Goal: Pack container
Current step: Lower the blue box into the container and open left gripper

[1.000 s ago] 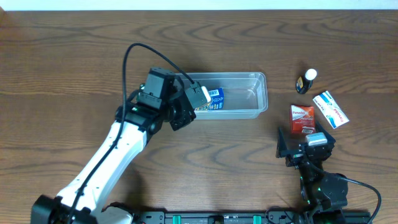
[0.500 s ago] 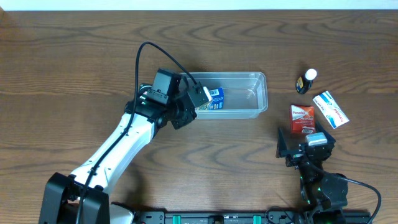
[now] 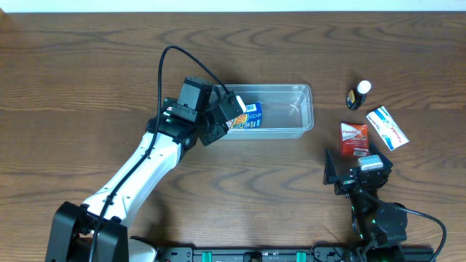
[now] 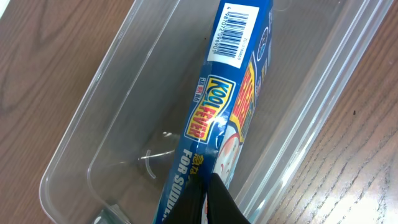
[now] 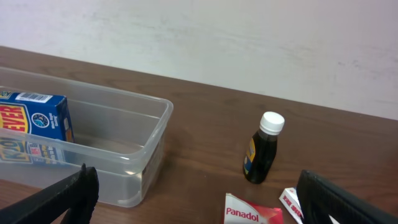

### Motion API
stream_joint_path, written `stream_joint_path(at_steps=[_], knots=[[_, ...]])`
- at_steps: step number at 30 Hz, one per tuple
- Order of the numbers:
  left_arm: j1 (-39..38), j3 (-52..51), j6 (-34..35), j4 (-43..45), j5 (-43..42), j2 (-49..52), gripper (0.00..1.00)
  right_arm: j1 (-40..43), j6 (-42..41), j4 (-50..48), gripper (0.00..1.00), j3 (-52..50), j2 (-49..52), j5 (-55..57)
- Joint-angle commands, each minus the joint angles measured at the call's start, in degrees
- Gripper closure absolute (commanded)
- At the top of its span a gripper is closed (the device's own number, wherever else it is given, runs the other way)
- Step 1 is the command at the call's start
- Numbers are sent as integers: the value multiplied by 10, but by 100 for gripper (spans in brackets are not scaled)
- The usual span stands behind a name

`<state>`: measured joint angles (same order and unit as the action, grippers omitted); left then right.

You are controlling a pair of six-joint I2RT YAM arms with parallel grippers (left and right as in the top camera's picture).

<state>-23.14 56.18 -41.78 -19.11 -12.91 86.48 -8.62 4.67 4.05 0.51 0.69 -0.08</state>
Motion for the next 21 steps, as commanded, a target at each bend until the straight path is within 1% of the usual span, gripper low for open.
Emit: stream_joint_path(at_steps=[1,10,15,21], knots=[[-9,12,5,-4,2,-3,94,5,6,1,1,-2,-3,-2],[-25,12,5,-44,0,-3,94,5,5,1,1,-2,-3,-2],[-23,12,4,-43,2,2,94,5,6,1,1,-2,-3,-2],[-15,12,0,-28,4,39,94,5,5,1,1,-2,-3,-2]])
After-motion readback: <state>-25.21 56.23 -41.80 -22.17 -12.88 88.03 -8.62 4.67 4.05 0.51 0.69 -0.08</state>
